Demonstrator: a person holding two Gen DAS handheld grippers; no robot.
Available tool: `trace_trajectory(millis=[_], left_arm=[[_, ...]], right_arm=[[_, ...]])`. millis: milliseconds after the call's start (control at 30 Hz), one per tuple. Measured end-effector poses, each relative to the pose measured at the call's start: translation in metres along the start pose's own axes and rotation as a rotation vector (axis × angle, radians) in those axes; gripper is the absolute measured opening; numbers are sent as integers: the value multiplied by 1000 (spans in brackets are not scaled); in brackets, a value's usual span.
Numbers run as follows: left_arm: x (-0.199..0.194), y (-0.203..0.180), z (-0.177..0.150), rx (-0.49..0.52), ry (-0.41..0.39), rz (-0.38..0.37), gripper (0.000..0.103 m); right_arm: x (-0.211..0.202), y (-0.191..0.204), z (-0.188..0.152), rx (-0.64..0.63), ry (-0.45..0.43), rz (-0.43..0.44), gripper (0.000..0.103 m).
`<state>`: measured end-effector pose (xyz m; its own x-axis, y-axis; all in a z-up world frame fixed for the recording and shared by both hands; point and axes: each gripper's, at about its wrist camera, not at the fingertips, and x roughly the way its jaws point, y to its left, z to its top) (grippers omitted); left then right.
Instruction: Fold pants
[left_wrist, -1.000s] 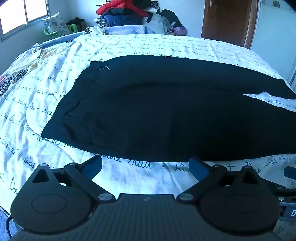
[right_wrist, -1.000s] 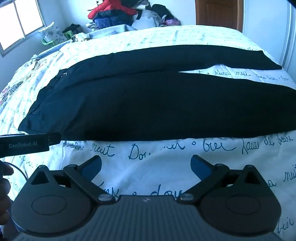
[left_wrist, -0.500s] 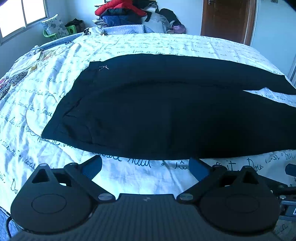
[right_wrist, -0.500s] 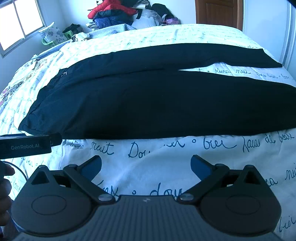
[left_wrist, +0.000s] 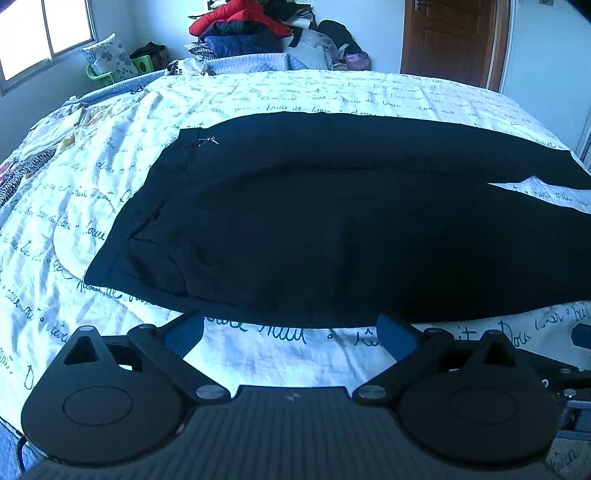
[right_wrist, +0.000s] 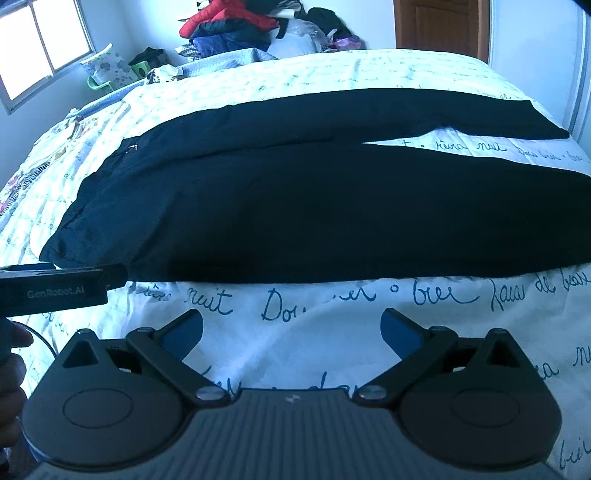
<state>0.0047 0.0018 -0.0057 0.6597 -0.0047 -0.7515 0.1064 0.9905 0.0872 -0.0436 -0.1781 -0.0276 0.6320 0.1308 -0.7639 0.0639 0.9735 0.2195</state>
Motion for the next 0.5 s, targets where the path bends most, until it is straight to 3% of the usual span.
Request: trace_trajectory(millis=[500], left_arm=[[5, 8, 13, -14, -17, 11, 100]], right_arm=[[8, -7, 30, 67, -12, 106, 103]])
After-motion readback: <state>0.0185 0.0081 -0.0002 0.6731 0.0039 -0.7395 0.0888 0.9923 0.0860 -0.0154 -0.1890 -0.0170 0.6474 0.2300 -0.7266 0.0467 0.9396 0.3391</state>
